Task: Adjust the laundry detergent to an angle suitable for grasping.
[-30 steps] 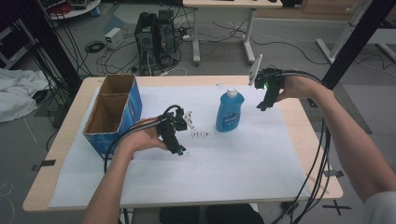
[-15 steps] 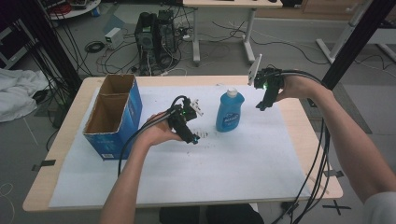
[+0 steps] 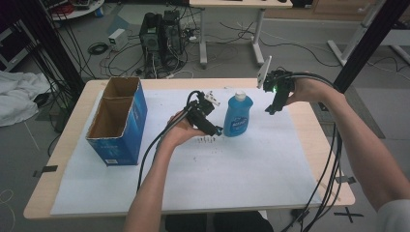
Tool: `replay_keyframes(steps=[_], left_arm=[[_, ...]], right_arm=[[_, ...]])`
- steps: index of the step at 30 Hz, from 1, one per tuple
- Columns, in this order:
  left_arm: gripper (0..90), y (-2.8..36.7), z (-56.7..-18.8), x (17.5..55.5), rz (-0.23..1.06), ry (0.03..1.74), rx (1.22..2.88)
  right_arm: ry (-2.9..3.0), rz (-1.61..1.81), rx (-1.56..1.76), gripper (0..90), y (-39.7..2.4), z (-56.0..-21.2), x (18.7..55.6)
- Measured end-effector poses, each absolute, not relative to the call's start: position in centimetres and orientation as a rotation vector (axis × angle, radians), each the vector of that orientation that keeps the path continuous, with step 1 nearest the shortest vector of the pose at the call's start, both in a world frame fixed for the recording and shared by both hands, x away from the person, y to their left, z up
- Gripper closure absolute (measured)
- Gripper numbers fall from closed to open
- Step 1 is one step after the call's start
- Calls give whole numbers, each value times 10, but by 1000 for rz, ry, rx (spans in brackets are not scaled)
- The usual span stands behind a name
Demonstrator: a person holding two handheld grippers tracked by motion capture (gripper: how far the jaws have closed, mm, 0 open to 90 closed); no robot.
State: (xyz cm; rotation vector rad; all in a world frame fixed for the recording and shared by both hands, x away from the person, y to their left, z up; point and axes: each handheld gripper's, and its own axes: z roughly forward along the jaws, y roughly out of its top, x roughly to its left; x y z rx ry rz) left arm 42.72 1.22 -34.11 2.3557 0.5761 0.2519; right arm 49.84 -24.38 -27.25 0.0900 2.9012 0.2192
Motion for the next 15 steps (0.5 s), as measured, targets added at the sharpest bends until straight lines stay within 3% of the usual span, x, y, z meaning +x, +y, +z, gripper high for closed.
replay_keyframes(steps=[15], left_arm=[[181, -9, -353, 446, 247, 614, 2223]], right_arm=[[2890, 251, 106, 129, -246, -273, 498]])
